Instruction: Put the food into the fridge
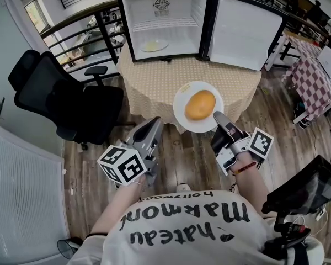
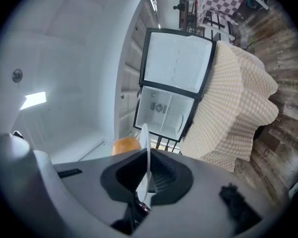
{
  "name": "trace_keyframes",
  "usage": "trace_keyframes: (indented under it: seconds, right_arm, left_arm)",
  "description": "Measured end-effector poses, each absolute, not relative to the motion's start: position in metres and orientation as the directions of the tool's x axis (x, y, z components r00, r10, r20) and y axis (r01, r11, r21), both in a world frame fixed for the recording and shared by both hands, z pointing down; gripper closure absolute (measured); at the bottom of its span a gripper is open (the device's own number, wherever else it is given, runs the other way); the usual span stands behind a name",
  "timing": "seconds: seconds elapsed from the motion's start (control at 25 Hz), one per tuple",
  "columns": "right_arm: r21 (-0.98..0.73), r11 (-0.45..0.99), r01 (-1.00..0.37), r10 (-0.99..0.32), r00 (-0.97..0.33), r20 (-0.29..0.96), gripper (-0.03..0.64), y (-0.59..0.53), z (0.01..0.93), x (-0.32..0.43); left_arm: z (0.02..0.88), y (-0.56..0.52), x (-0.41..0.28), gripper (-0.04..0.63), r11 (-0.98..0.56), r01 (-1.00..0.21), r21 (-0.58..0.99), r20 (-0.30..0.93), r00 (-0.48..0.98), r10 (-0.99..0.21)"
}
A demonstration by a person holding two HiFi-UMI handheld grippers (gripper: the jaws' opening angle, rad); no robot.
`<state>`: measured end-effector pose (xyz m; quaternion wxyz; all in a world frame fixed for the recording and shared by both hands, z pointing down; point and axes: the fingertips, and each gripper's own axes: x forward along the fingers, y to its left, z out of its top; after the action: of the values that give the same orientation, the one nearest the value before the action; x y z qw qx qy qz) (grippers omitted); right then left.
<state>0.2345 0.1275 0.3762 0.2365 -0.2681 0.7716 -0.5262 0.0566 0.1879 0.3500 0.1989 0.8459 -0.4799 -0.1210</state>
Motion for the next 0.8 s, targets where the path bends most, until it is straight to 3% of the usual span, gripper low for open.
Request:
trace_keyframes:
  seconds: [0.8]
  right_arm:
    - [-0.938,0.329,-0.113,-0.628,-0.768,-0.127,0.594,-0.021,0.368,0.199]
  left_arm:
    - [0.345,0.056,0.032,0.591,-0.371,-0.843,0.389,0.023,0.411,-0.911]
